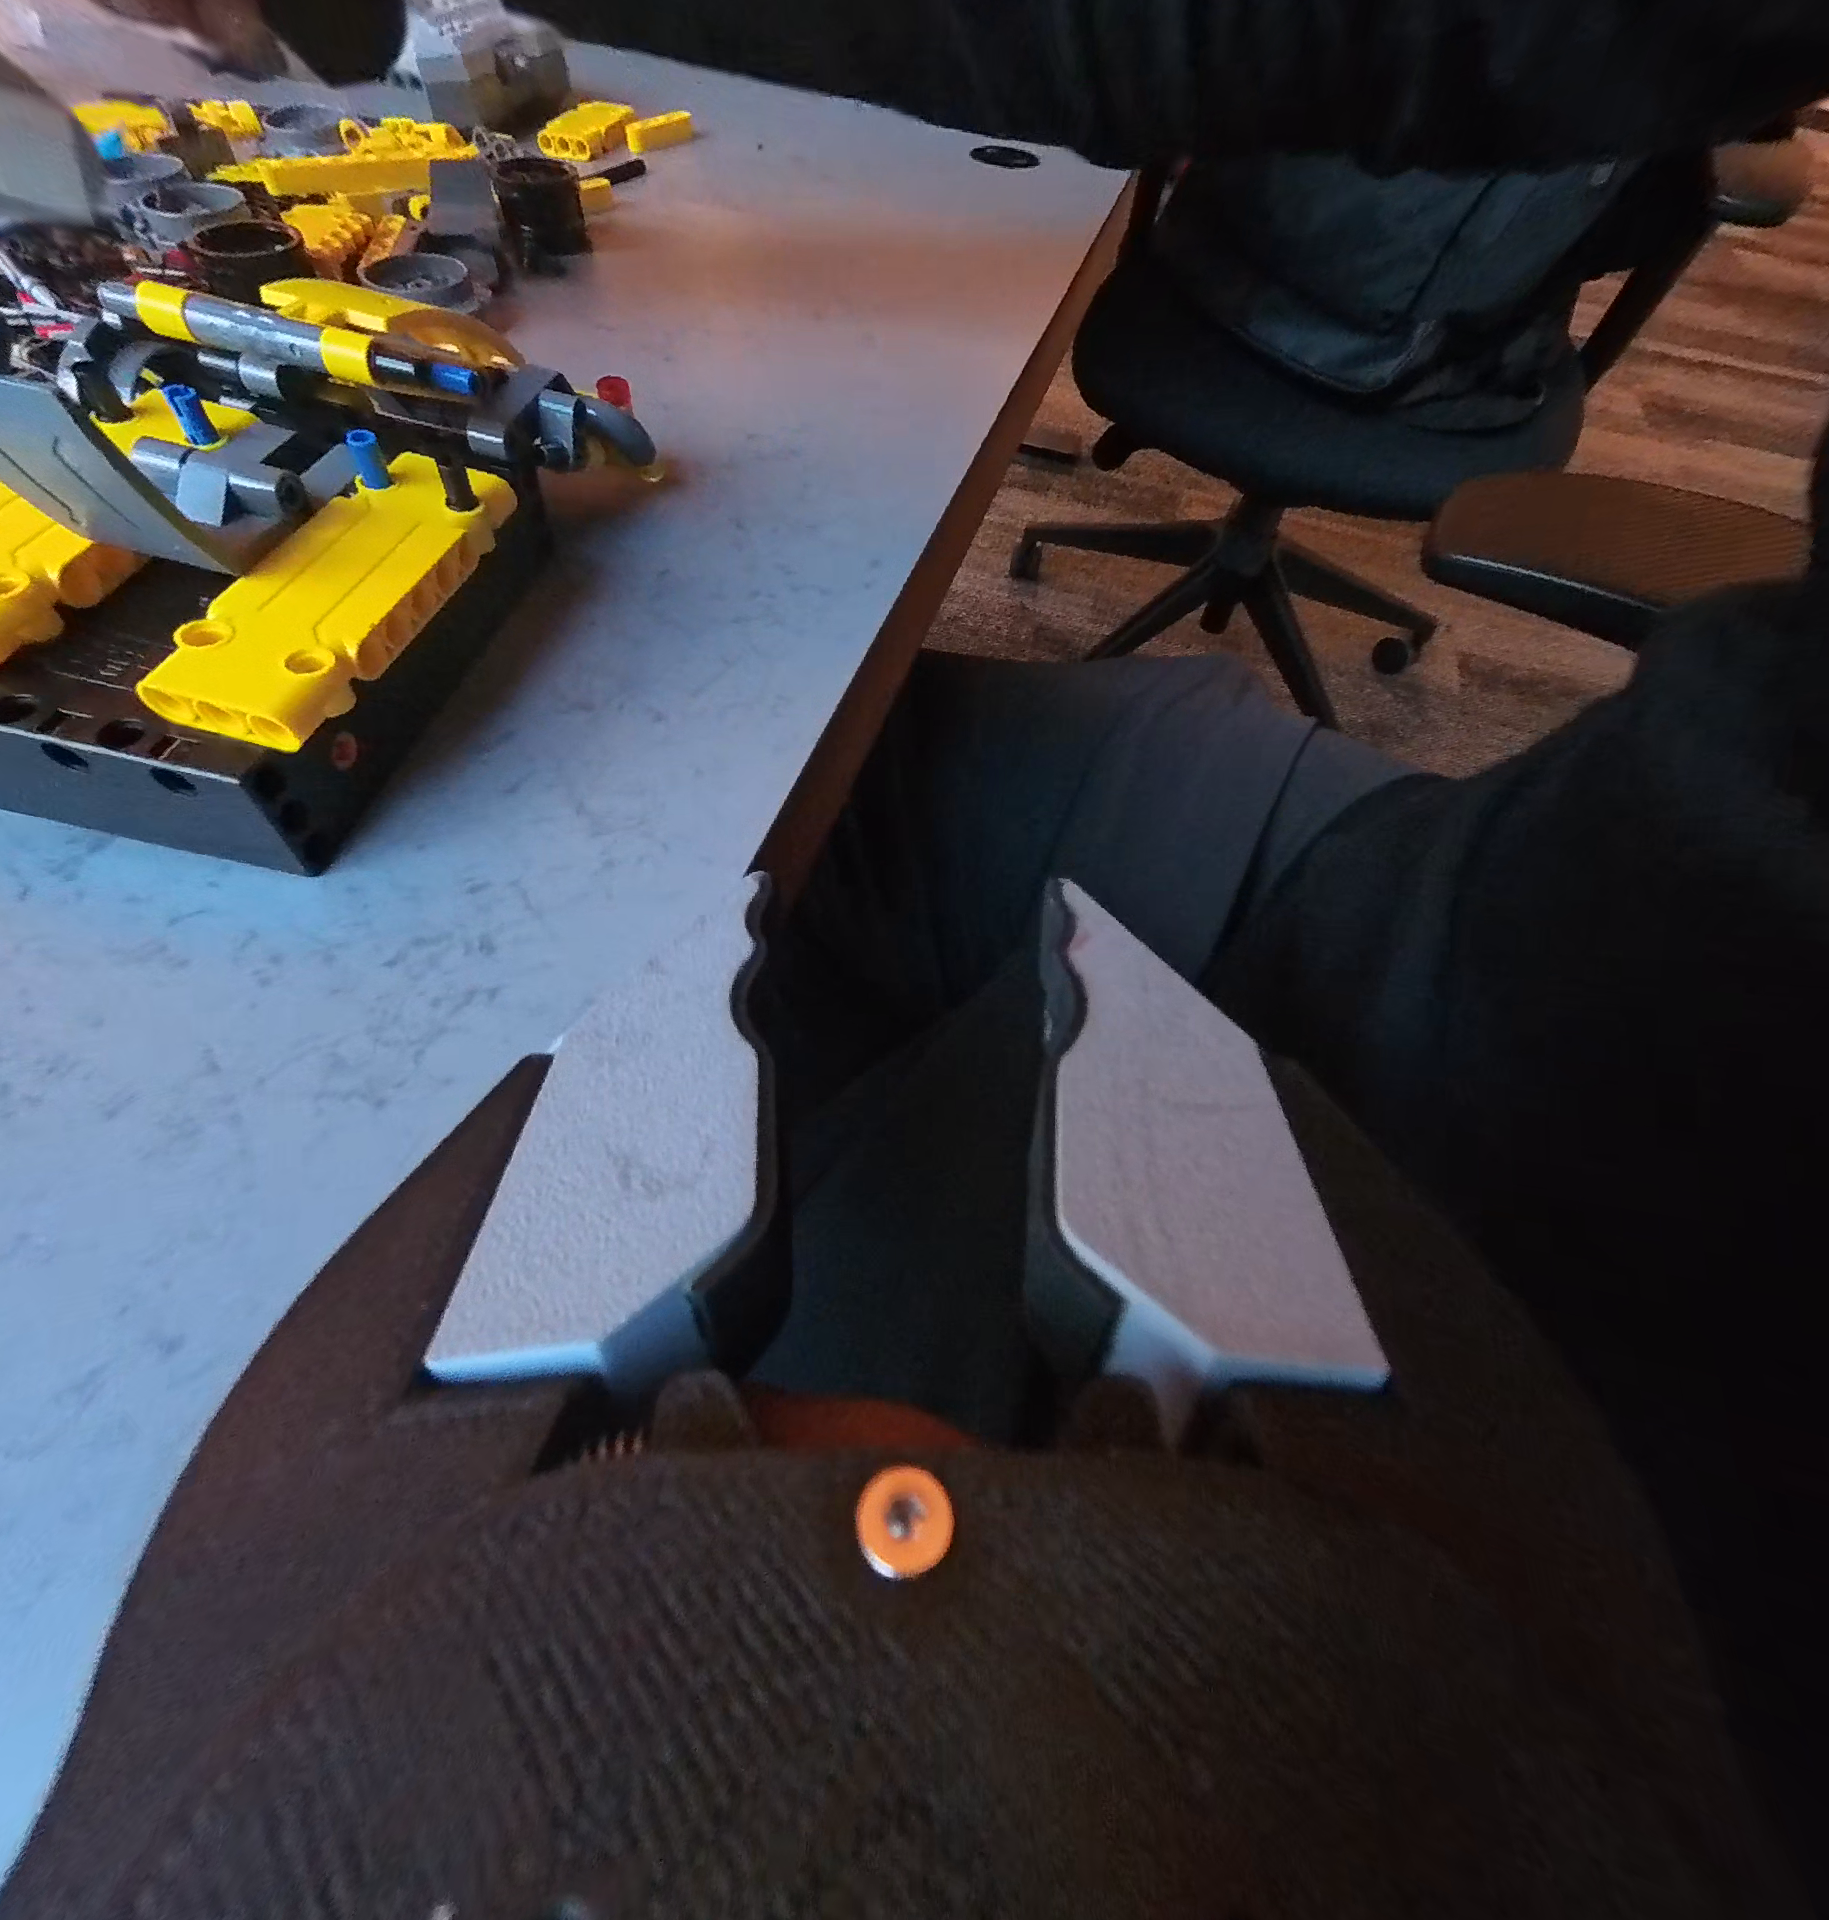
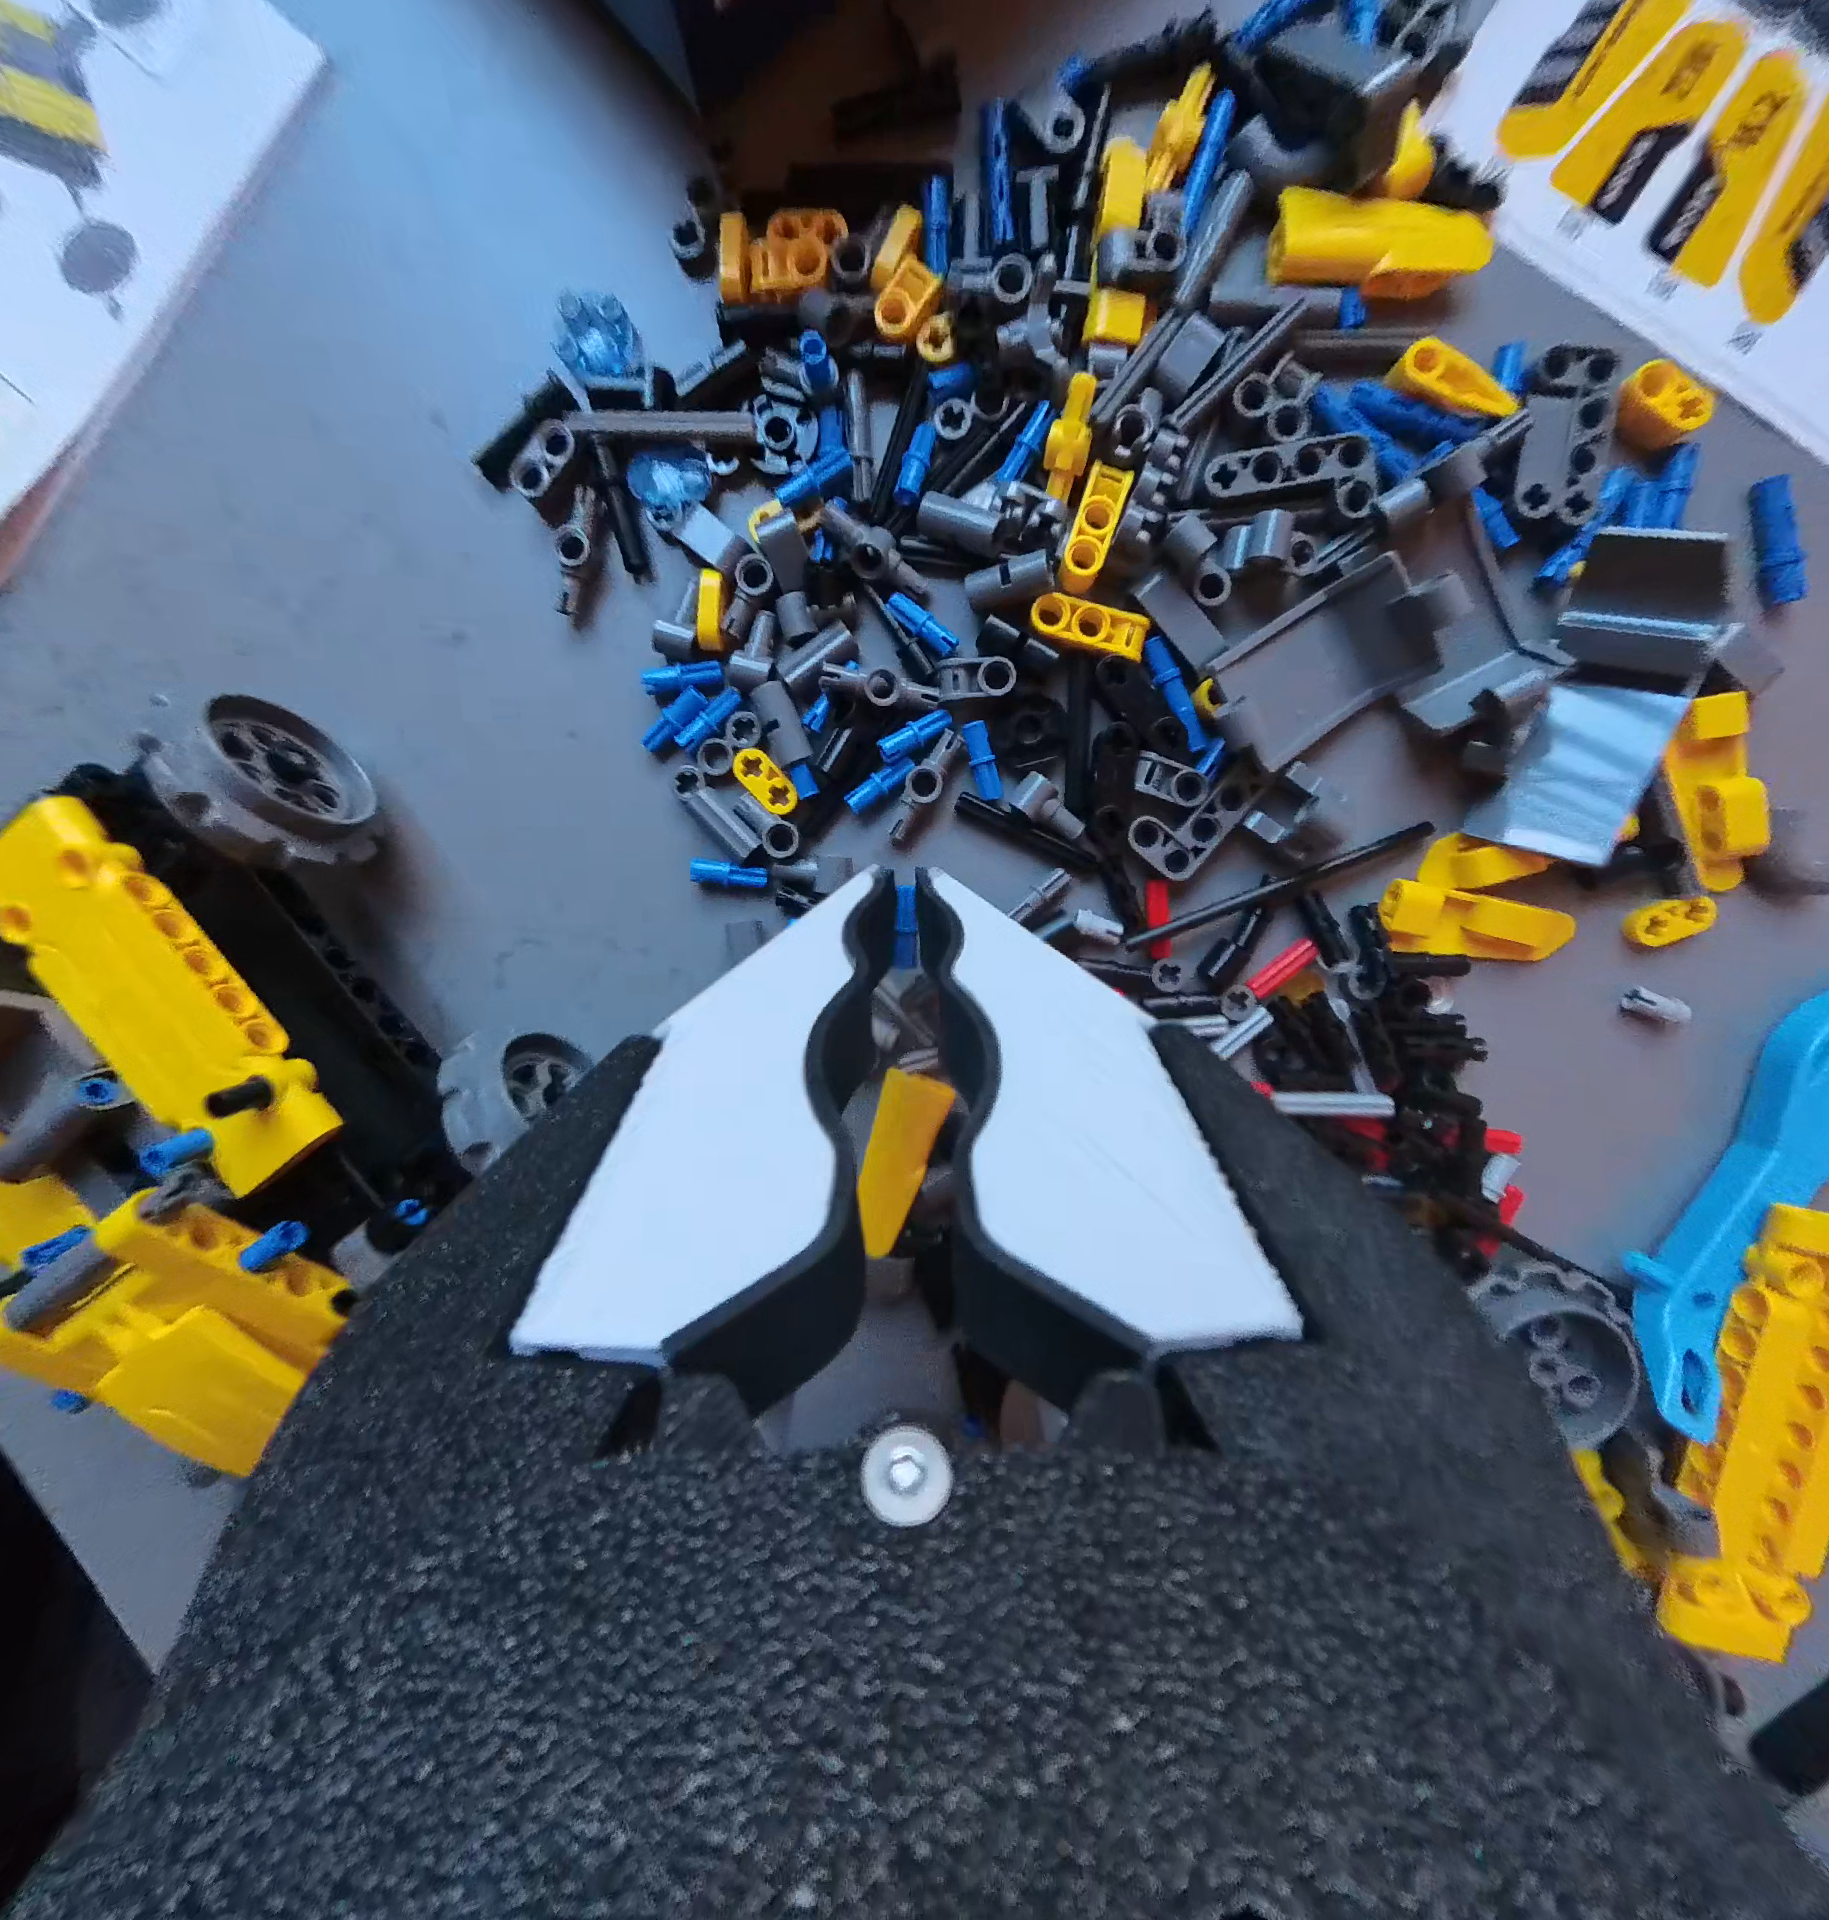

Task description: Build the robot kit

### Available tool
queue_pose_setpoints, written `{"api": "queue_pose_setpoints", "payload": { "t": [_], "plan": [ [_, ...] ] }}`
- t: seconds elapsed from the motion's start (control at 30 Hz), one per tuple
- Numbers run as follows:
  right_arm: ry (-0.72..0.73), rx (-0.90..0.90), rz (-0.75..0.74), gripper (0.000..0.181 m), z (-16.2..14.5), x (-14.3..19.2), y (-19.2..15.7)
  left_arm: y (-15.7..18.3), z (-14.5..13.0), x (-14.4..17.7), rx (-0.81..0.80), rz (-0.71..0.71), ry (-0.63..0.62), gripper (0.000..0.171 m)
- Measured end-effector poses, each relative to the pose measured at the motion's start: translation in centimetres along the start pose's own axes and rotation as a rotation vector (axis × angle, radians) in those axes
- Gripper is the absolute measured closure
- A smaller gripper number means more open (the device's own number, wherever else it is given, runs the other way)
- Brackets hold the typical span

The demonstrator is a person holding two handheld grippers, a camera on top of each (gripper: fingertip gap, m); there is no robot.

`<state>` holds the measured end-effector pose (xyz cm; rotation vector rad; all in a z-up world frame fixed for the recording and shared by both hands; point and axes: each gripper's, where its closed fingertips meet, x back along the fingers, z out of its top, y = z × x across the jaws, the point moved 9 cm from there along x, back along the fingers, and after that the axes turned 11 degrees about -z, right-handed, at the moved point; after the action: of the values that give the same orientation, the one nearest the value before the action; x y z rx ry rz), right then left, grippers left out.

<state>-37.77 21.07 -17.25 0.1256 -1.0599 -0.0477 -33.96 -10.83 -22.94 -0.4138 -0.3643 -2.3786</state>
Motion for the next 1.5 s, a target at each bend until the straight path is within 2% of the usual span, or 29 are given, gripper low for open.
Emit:
{"api": "queue_pose_setpoints", "payload": {
  "t": [0.17, 0.3, 0.43, 0.57, 0.8, 0.9, 0.97, 1.3, 1.5],
  "plan": [
    [0.098, -0.069, -0.021, 0.178, -1.9, 4.5, -0.9, 0.0, 0.1, -0.1, 0.008, 0.0, -0.001, 0.125],
    [0.128, -0.129, -0.049, 0.178, -6.7, 7.8, -2.8, 0.1, 0.0, -0.3, 0.003, 0.007, -0.012, 0.125],
    [0.082, -0.212, -0.068, 0.178, -12.0, 8.4, -4.8, 0.2, 0.0, -0.2, 0.007, 0.005, -0.011, 0.125],
    [0.044, -0.26, -0.067, 0.178, -15.0, 7.3, -6.2, 0.2, 0.1, -0.3, 0.021, -0.01, -0.008, 0.125],
    [0.096, -0.247, -0.093, 0.176, -15.1, 6.6, -6.6, 0.3, 0.1, -0.2, 0.012, -0.006, -0.01, 0.125],
    [0.107, -0.234, -0.085, 0.165, -14.9, 6.8, -6.9, 0.3, 0.1, -0.1, 0.013, -0.006, -0.007, 0.125],
    [0.125, -0.228, -0.101, 0.164, -14.9, 7.0, -6.9, 0.3, 0.1, -0.1, 0.016, -0.008, -0.001, 0.125],
    [0.367, -0.277, -0.131, 0.159, -14.2, 9.5, -5.2, 0.1, 0.1, -0.4, 0.019, -0.006, -0.012, 0.124],
    [0.46, -0.3, -0.153, 0.165, -13.8, 10.2, -3.7, 0.0, 0.2, -0.3, 0.024, -0.012, 0.004, 0.125]
  ]
}}
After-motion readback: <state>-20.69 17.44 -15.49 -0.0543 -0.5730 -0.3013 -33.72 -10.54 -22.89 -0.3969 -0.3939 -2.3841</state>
